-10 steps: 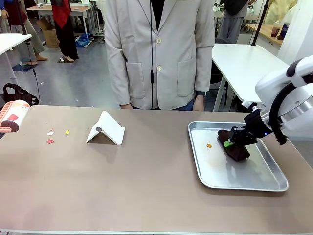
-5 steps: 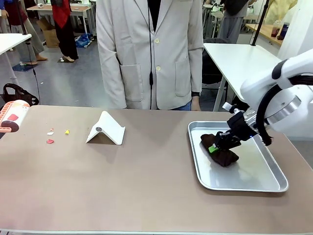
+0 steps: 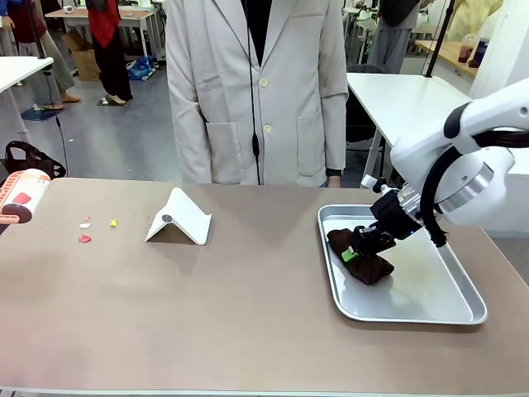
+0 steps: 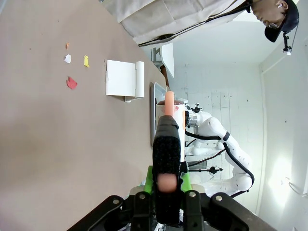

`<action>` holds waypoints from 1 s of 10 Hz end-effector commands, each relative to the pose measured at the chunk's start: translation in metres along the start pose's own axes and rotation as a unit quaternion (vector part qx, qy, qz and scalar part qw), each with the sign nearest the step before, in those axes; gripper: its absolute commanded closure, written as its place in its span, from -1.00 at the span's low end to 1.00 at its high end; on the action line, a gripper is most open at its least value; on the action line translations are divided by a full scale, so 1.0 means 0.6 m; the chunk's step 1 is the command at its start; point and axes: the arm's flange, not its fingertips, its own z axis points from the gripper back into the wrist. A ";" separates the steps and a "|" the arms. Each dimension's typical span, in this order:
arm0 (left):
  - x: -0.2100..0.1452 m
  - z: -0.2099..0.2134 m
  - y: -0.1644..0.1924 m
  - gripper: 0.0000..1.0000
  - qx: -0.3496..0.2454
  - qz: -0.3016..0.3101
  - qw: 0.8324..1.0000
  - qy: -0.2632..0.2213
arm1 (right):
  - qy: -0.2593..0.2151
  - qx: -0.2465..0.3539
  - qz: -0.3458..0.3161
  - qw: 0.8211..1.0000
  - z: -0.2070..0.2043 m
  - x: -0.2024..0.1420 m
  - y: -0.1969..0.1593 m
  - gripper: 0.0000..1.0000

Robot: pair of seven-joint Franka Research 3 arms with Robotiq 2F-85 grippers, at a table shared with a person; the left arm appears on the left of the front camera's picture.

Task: Clean the surface of the table.
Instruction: If a person points to the right, clean the right side of the table with your right hand, and if they point to the left, clean the left side with your left hand.

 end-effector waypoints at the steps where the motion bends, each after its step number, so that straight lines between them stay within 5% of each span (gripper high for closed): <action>1: -0.002 0.001 -0.006 0.53 0.001 -0.005 1.000 0.003 | -0.002 -0.008 -0.024 1.000 -0.006 0.004 -0.023 0.76; 3: -0.002 0.001 -0.006 0.53 0.001 -0.005 1.000 0.003 | -0.053 -0.033 -0.058 0.996 0.020 0.019 -0.057 0.76; 10: -0.002 0.001 -0.006 0.53 0.001 -0.005 1.000 0.003 | -0.124 0.032 -0.142 0.982 0.117 0.020 -0.147 0.76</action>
